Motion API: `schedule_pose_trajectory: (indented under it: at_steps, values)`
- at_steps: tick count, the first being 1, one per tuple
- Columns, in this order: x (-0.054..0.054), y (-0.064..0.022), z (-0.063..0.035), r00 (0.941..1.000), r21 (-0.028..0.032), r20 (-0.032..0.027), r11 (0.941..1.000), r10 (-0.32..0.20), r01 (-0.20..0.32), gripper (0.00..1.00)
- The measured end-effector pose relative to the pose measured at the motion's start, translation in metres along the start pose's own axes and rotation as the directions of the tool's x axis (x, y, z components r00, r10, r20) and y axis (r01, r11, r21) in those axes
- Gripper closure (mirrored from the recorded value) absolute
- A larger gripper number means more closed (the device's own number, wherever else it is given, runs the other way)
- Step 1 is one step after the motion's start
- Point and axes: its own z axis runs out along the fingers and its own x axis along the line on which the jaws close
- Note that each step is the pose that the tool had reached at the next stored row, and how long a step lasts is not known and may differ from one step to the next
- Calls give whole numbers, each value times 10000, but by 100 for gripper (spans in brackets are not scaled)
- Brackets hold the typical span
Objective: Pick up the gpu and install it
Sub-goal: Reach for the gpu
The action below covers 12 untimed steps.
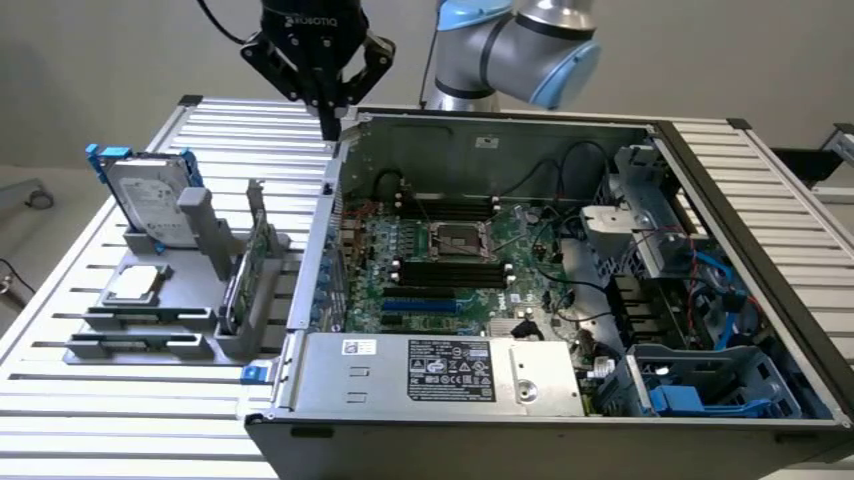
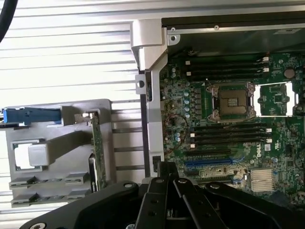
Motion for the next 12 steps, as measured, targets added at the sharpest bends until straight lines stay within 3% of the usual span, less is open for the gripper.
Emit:
schedule_pose_trajectory:
  at_steps: [12]
  values:
    - [542, -45, 22, 10000, 0, -6, 10000, 1, -1, 89]
